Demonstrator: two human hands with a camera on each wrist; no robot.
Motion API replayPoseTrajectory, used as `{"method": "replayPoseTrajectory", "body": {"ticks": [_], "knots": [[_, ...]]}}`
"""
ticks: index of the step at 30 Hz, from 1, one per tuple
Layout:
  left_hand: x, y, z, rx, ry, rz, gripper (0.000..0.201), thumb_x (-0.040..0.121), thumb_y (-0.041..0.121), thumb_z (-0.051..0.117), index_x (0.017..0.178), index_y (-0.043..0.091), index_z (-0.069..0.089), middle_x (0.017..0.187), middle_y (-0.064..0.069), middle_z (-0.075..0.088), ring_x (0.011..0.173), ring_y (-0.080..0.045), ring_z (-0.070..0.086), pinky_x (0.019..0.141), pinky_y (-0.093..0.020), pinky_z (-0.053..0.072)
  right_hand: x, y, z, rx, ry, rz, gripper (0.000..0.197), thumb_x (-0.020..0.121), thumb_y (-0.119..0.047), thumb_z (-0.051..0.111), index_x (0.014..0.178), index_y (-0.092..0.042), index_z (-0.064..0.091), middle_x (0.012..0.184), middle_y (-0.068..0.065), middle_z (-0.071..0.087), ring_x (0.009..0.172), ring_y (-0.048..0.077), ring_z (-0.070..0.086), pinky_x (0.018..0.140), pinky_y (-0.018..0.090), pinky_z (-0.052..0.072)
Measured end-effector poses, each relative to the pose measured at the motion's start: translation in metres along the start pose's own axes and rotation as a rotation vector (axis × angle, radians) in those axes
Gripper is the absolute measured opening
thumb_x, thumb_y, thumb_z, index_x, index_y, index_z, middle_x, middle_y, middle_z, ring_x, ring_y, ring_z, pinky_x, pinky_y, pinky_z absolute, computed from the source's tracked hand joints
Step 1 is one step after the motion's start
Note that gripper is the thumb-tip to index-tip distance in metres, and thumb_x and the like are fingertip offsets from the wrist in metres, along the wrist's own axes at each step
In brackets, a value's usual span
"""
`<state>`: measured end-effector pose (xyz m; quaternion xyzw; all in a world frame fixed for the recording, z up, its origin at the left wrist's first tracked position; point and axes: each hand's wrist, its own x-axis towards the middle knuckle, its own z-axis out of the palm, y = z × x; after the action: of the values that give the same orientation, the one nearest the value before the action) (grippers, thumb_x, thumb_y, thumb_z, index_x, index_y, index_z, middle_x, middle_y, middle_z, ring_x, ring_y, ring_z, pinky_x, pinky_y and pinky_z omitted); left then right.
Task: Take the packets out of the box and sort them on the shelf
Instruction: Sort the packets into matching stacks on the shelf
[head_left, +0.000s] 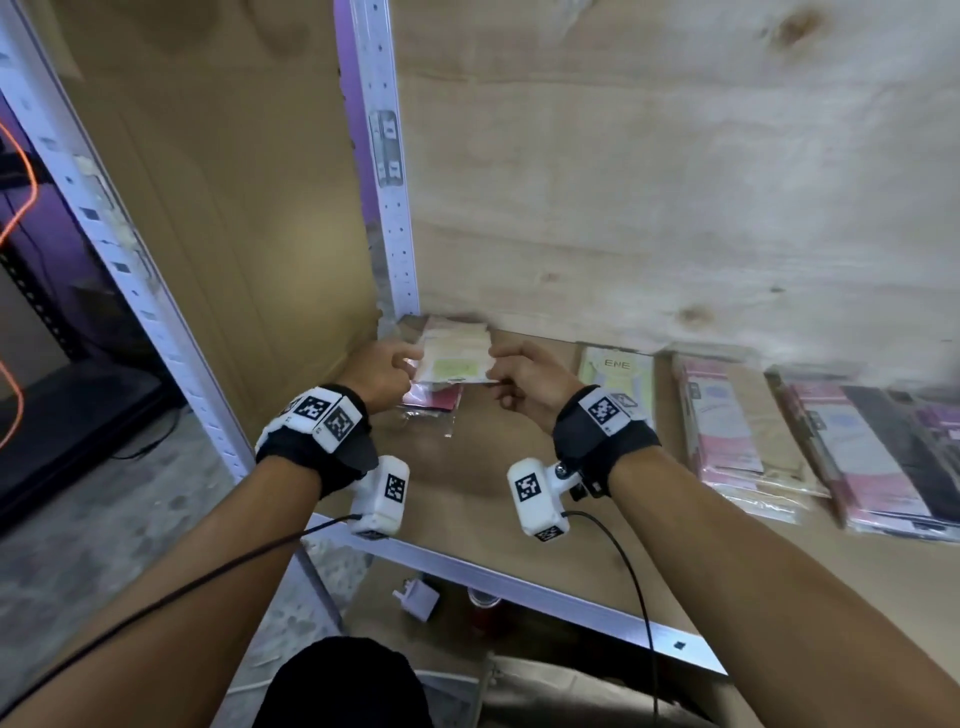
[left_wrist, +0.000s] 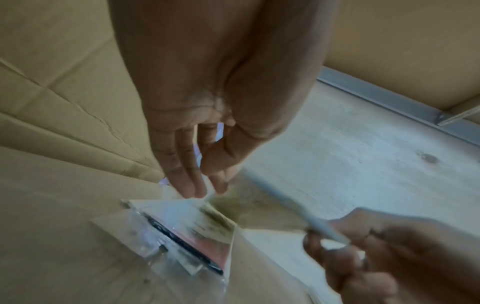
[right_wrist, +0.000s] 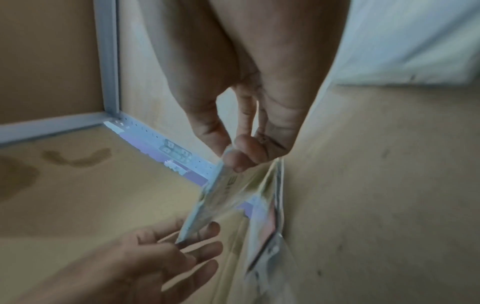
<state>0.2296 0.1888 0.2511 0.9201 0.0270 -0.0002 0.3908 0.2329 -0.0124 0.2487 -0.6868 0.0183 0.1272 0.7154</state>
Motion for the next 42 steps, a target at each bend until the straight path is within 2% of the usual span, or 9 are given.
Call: {"method": "replayPoseTrajectory", "body": {"ticks": [5, 11, 15, 19, 23, 28, 32, 38, 42], "knots": [[-0.027, 0.037, -0.004, -0.064, 0.061, 0.241, 0.035, 0.086, -0.003, 0.07, 0.117, 0.014, 0.07, 0.091, -0.003, 0.067, 0.08, -0.014, 0.058, 0.064, -0.002, 0.041, -0.041, -0.036, -0.028, 0.171, -0.019, -0.033, 0.015, 0.095, -0.003, 0.046, 0.093, -0.007, 0.06, 0.074, 0.009, 0.057, 0.053, 0.014, 0.048, 0.049, 0.021, 0.035], [-0.058, 0.109, -0.004, -0.114, 0.323, 0.519, 0.04, 0.086, 0.03, 0.076, 0.07, -0.001, 0.056, 0.067, -0.007, 0.048, 0.062, -0.013, 0.042, 0.059, -0.021, 0.033, -0.096, -0.071, -0.072, 0.26, -0.068, -0.109, 0.024, 0.097, -0.03, 0.054, 0.078, -0.015, 0.052, 0.068, 0.005, 0.061, 0.055, 0.016, 0.051, 0.052, 0.024, 0.034], [-0.073, 0.153, 0.003, -0.206, 0.213, 0.639, 0.035, 0.089, 0.026, 0.073, 0.087, -0.008, 0.067, 0.081, -0.023, 0.066, 0.071, -0.016, 0.054, 0.066, -0.032, 0.042, -0.125, -0.078, -0.104, 0.278, -0.064, -0.176, 0.038, 0.096, -0.049, 0.054, 0.072, -0.02, 0.045, 0.061, 0.002, 0.047, 0.051, 0.016, 0.036, 0.049, 0.024, 0.028], [-0.076, 0.172, 0.029, -0.359, 0.109, 0.586, 0.019, 0.09, 0.022, 0.073, 0.095, 0.004, 0.074, 0.098, -0.014, 0.076, 0.089, -0.021, 0.068, 0.085, -0.043, 0.054, -0.142, -0.069, -0.136, 0.187, 0.019, -0.185, 0.042, 0.092, -0.059, 0.053, 0.083, -0.018, 0.05, 0.058, -0.002, 0.033, 0.051, 0.015, 0.026, 0.051, 0.026, 0.022], [-0.081, 0.173, 0.068, -0.474, 0.1, 0.468, 0.016, 0.085, 0.032, 0.077, 0.075, 0.021, 0.071, 0.072, 0.013, 0.069, 0.066, -0.002, 0.06, 0.069, -0.019, 0.046, -0.156, -0.047, -0.163, 0.146, 0.102, -0.193, 0.047, 0.091, -0.059, 0.055, 0.095, -0.013, 0.062, 0.064, 0.0, 0.044, 0.053, 0.015, 0.036, 0.055, 0.027, 0.028], [-0.083, 0.17, 0.108, -0.656, 0.026, 0.238, 0.039, 0.088, 0.037, 0.072, 0.092, -0.001, 0.065, 0.085, -0.008, 0.065, 0.079, -0.019, 0.057, 0.074, -0.035, 0.046, -0.172, -0.006, -0.185, -0.055, 0.063, -0.216, 0.037, 0.083, -0.028, 0.078, 0.11, -0.007, 0.063, 0.104, 0.013, 0.071, 0.09, 0.029, 0.066, 0.078, 0.035, 0.052], [-0.084, 0.171, 0.128, -0.851, -0.071, 0.099, 0.022, 0.095, 0.018, 0.066, 0.113, 0.006, 0.068, 0.107, -0.014, 0.075, 0.087, -0.025, 0.072, 0.064, -0.027, 0.059, -0.173, 0.014, -0.196, -0.071, 0.037, -0.266, 0.03, 0.086, 0.003, 0.069, 0.109, -0.007, 0.052, 0.101, 0.014, 0.068, 0.091, 0.025, 0.064, 0.08, 0.03, 0.049], [-0.07, 0.161, 0.146, -0.932, -0.096, -0.004, 0.035, 0.094, 0.023, 0.068, 0.122, 0.003, 0.066, 0.115, -0.016, 0.073, 0.111, -0.031, 0.068, 0.095, -0.04, 0.056, -0.167, 0.021, -0.215, -0.166, -0.009, -0.287, 0.039, 0.087, 0.004, 0.066, 0.124, 0.002, 0.056, 0.112, 0.015, 0.068, 0.098, 0.026, 0.067, 0.091, 0.034, 0.052], [-0.053, 0.155, 0.147, -0.908, -0.037, 0.028, 0.045, 0.088, 0.035, 0.073, 0.112, -0.003, 0.07, 0.102, -0.015, 0.077, 0.101, -0.031, 0.072, 0.089, -0.041, 0.057, -0.162, 0.025, -0.232, -0.155, -0.027, -0.269, 0.038, 0.084, -0.005, 0.073, 0.122, -0.004, 0.063, 0.118, 0.017, 0.069, 0.102, 0.029, 0.069, 0.091, 0.039, 0.052]]}}
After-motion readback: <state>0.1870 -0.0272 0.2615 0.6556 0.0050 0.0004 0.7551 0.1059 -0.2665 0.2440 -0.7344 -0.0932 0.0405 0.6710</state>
